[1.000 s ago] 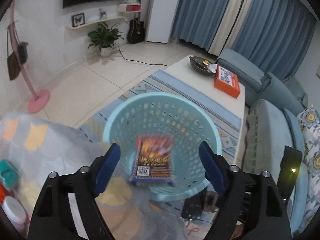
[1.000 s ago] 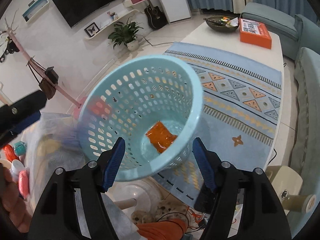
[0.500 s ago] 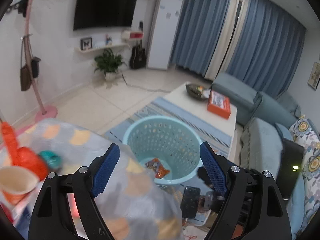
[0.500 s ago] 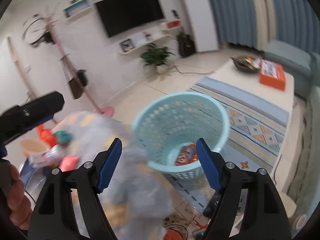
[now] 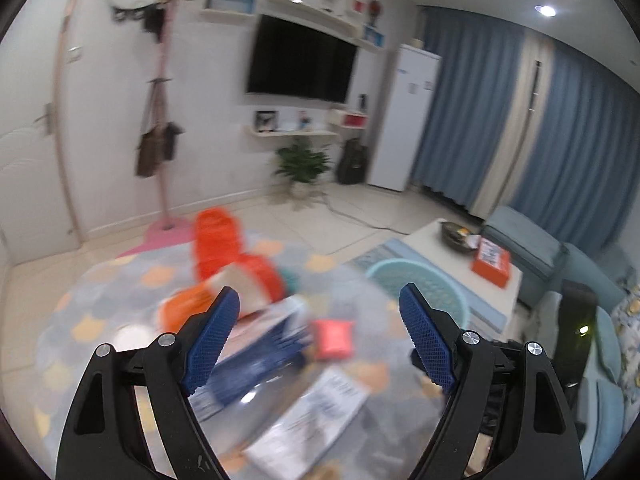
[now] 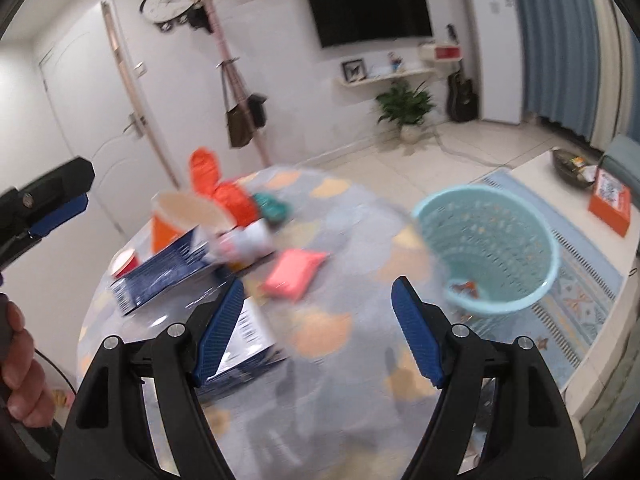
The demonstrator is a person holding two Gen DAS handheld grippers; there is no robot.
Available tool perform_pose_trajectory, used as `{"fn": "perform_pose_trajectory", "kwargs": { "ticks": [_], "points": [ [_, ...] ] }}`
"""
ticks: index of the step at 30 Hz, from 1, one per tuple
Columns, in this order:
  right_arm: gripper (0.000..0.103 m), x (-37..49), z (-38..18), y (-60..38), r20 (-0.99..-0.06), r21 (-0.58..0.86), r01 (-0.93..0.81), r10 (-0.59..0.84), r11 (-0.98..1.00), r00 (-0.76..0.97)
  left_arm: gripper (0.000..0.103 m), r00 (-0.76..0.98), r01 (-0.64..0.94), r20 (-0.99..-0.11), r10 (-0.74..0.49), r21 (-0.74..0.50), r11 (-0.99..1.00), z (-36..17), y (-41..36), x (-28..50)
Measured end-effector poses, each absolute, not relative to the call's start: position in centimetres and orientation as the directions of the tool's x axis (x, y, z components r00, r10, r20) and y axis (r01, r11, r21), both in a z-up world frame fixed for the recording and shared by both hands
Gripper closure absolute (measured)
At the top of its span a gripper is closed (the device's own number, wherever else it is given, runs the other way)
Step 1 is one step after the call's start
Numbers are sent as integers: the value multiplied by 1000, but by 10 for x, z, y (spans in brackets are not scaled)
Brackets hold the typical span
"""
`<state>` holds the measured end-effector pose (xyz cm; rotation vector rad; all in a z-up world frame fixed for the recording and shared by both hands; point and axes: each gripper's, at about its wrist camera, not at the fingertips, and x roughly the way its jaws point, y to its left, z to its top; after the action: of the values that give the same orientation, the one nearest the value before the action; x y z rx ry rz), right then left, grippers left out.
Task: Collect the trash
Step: 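Move both tools back to the table toward the bottle and milk carton, then grasp the clear plastic bottle with the left tool while the right tool grasps the white milk carton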
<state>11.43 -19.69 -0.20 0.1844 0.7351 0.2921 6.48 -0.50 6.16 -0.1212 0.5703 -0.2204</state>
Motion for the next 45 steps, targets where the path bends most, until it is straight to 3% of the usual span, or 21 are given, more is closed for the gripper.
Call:
{"fn": "perform_pose_trajectory", "kwargs": {
  "ticks": [7,13,17,21,34,37,45],
  "points": [
    [31,105,-25,-154,-692,273,-222,352,936,631,24,729,72,-658,-187,-197,978,7,57,67],
    [31,108,-35,-146,-731,276,-191,335,942,595,24,633,84,-734,-247,-253,964,-37,76,82],
    [31,107,-39,-143,-741,274,-178,326,945,587,25,586,107,-739,-333,-337,935,-51,82,96],
    [31,106,-40,-152,-746,274,-154,311,949,589,32,545,135,-748,-379,-368,920,-60,78,101],
    [31,102,-42,-183,-762,275,-87,272,957,588,39,411,297,-734,-540,-452,841,-70,15,78],
    [31,96,-44,-194,-766,286,-70,272,956,583,39,418,309,-731,-540,-444,841,-68,4,76],
    [31,62,-49,-199,-751,276,-118,290,954,594,39,469,160,-762,-446,-423,892,-73,7,109]
  ]
}}
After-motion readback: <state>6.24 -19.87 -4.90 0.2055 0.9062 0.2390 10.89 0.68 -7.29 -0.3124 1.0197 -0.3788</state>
